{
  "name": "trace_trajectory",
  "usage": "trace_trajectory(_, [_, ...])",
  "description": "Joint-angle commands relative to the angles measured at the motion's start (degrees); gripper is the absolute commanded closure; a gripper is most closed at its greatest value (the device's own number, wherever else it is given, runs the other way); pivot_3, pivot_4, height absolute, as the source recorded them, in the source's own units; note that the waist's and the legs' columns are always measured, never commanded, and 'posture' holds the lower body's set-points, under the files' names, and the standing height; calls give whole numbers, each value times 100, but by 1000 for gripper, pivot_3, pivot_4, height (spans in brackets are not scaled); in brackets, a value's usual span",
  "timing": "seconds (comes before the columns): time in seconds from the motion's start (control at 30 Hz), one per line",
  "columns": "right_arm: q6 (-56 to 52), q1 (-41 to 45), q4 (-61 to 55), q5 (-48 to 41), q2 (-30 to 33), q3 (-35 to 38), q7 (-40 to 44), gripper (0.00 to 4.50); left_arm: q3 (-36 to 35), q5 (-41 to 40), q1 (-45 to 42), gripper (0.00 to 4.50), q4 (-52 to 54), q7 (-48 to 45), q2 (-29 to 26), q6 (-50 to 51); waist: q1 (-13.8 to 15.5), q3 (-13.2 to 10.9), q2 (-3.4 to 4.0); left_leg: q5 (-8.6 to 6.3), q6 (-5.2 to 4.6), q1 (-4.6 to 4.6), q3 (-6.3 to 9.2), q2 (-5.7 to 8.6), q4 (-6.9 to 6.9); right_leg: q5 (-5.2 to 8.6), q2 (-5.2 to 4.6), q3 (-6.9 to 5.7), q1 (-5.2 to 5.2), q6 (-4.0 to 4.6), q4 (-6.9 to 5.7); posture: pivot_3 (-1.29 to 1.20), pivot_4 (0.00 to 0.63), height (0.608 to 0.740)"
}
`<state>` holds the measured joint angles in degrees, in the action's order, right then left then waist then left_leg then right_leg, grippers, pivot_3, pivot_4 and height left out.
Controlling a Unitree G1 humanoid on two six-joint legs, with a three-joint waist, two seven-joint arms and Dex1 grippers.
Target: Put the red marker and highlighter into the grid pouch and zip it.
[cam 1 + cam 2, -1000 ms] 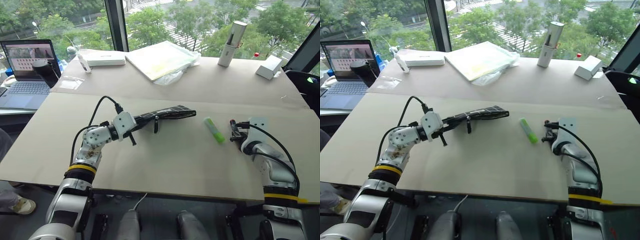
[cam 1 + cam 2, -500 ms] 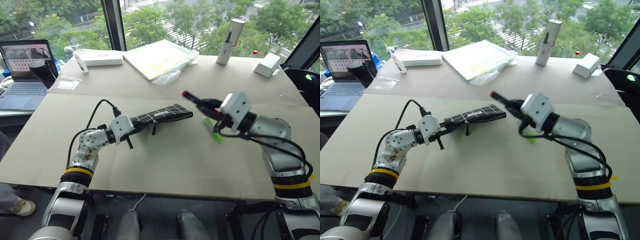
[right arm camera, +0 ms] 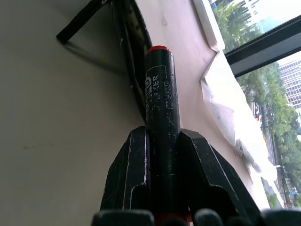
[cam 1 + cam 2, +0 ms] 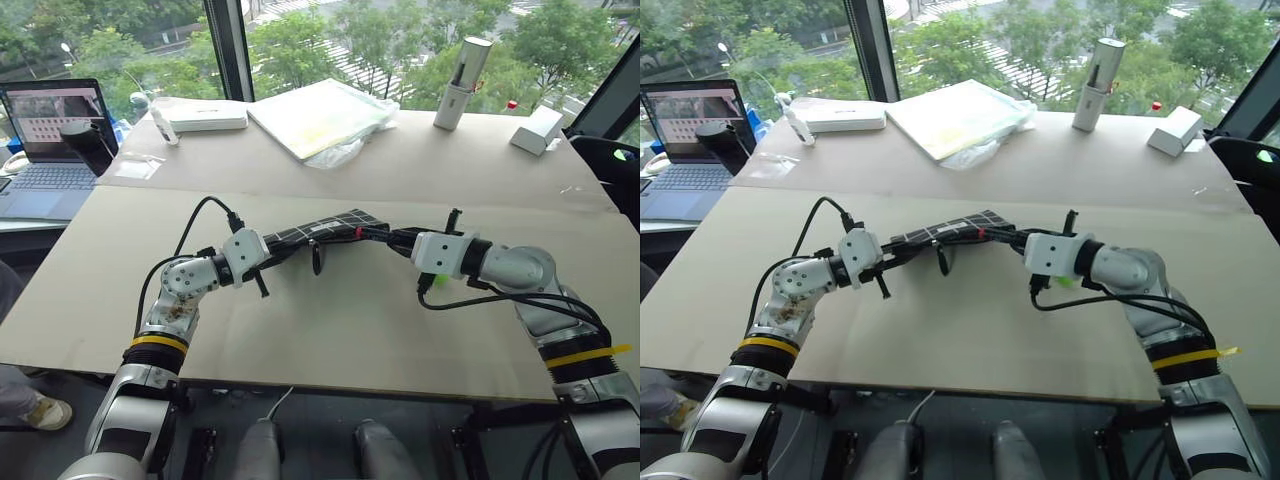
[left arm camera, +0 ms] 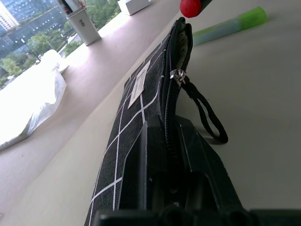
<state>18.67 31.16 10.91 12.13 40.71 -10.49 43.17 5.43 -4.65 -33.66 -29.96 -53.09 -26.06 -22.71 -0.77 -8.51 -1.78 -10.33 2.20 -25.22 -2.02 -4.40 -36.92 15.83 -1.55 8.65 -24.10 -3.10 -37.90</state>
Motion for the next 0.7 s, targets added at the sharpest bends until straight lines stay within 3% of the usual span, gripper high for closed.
trace_trajectory(0.03, [227,254,109,245,75,32,-206,3949,-77,-108,-95,4500,199,26,19,-4,0,0,0,0,0,0,0,0,0,0,0,0,0,0,0,0,150,736])
trace_trajectory(0.7, [921,1312,1347,1136,-423,-670,-562,3949,-48,-96,-80,4500,204,-9,112,6,-11,0,0,1,0,1,0,0,-1,0,0,1,-2,1,-5,0,150,736])
